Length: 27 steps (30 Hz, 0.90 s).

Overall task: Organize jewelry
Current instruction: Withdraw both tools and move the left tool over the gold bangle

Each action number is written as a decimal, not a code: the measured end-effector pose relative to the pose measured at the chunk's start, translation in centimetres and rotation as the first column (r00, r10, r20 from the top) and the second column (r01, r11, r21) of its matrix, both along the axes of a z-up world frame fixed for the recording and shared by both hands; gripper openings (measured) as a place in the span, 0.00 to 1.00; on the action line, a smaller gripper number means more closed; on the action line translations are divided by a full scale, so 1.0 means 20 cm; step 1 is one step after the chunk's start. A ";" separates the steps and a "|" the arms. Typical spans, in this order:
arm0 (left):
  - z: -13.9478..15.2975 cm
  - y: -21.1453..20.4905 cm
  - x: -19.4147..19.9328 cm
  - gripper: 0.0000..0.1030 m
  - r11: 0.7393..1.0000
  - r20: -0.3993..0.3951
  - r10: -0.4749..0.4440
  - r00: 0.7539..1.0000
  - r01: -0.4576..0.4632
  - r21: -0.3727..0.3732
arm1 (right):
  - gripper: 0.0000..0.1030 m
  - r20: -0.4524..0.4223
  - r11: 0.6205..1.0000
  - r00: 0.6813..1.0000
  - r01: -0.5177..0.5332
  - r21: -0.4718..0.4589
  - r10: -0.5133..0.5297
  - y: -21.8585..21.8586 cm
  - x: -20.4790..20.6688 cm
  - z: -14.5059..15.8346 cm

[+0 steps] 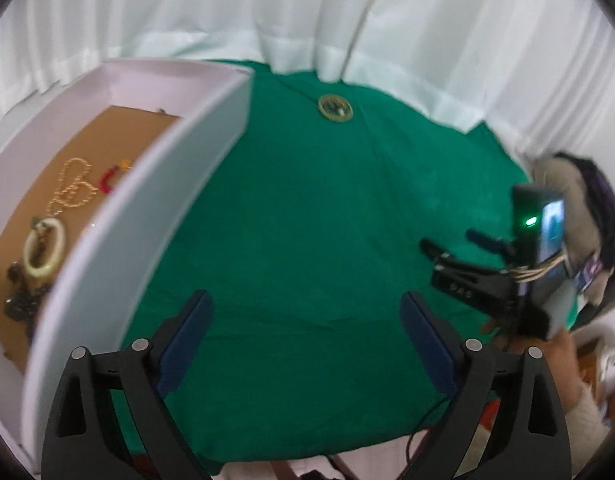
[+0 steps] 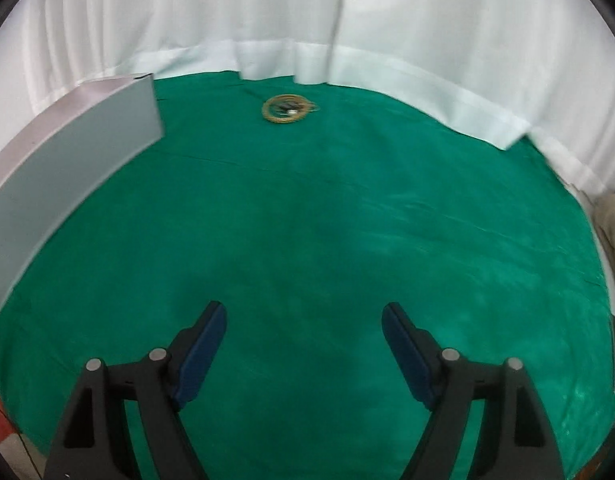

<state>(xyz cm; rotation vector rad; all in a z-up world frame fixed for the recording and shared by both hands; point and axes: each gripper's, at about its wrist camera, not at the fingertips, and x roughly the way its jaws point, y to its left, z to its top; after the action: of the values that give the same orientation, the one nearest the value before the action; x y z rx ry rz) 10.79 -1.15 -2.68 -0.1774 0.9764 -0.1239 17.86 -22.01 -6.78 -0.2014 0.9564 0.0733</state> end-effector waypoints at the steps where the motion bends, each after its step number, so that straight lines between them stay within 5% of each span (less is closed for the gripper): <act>1: -0.01 -0.03 0.00 0.92 1.000 -0.004 -0.008 1.000 0.008 0.011 | 0.79 0.005 1.000 1.000 0.007 -0.012 -0.007 -0.02 -0.02 0.00; 16: -0.17 -0.19 0.22 0.92 0.993 -0.021 -0.032 0.999 0.034 0.109 | 0.79 0.007 0.997 0.997 0.071 -0.024 -0.071 -0.14 -0.01 -0.02; 23: -0.19 -0.19 0.71 0.92 0.999 0.015 0.003 1.000 -0.004 0.039 | 0.79 -0.018 0.992 0.994 0.110 0.057 -0.110 -0.25 -0.01 -0.10; 27: -0.24 -0.22 1.12 0.92 0.998 0.002 -0.065 0.998 0.065 -0.018 | 0.79 -0.020 0.988 0.991 0.130 0.083 -0.129 -0.30 -0.02 -0.10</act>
<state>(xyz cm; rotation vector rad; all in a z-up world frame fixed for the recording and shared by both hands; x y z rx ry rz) 33.24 -5.50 -7.45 -0.1626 0.9803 -0.1924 17.49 -27.93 -8.77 -0.0613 0.9769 -0.0045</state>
